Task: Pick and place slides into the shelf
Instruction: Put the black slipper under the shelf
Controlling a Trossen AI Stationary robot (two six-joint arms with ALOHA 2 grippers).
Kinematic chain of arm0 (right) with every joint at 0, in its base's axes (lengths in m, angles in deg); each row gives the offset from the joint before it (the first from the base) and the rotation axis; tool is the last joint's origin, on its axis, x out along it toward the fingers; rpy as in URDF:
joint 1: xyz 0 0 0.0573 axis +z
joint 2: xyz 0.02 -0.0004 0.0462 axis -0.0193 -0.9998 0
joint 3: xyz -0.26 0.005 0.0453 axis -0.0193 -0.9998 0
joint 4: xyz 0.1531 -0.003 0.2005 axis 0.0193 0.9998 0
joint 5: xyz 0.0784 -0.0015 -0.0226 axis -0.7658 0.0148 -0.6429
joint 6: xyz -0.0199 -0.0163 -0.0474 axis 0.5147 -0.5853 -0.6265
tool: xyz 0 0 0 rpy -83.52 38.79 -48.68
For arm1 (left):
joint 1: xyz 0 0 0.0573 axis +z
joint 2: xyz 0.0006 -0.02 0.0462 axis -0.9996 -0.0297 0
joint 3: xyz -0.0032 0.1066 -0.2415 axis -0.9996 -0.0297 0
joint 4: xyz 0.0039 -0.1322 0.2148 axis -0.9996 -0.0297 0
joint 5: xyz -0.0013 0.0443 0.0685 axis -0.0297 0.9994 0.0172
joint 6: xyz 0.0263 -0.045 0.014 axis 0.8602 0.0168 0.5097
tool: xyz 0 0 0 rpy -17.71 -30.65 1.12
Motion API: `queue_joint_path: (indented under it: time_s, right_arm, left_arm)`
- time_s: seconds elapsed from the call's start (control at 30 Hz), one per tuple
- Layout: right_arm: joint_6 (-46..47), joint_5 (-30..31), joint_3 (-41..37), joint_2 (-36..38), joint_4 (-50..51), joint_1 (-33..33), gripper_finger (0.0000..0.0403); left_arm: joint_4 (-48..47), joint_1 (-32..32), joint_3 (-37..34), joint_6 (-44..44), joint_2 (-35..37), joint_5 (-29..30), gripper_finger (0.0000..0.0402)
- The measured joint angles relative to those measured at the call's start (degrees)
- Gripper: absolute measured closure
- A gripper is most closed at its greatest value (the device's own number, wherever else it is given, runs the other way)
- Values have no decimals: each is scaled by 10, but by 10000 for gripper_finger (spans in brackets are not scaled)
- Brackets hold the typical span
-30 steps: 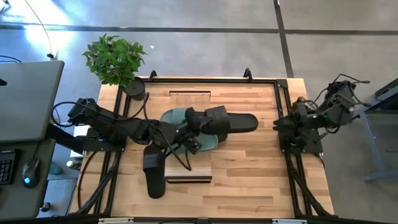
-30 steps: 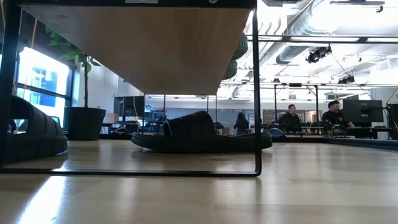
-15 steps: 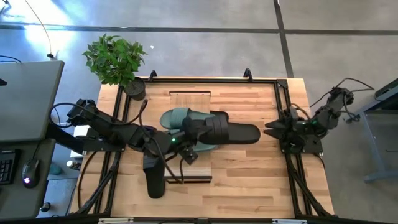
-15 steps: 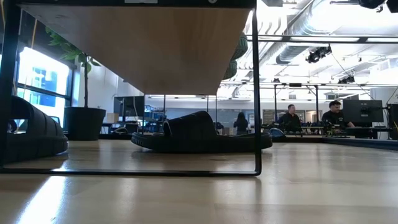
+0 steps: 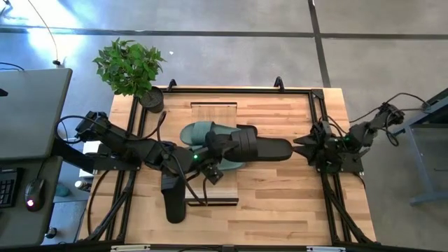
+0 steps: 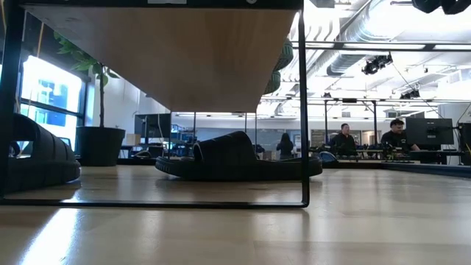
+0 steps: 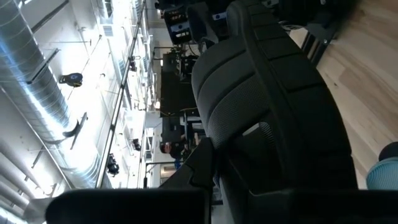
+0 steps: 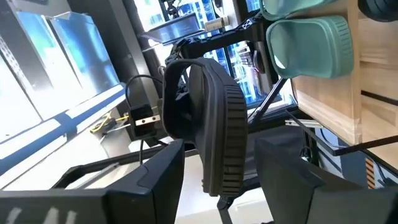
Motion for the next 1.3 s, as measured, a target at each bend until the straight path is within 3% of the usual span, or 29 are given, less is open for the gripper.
queue_joint_path:
  time_s: [0.63, 0.8, 1.07, 1.3]
  right_arm:
    - [4, -168, 0, -104, -106, -120, 221]
    - [4, -193, 1, -117, -118, -128, 258]
    - [-61, -211, 1, -120, -113, -145, 361]
    - [-95, -220, 1, -118, -116, -149, 367]
  left_arm:
    - [-5, 0, 0, -1, 0, -6, 402]
    - [-11, 0, 0, -10, 0, -6, 402]
    - [-32, 0, 0, -33, 1, -4, 401]
    - [-35, 0, 0, -52, 1, -4, 377]
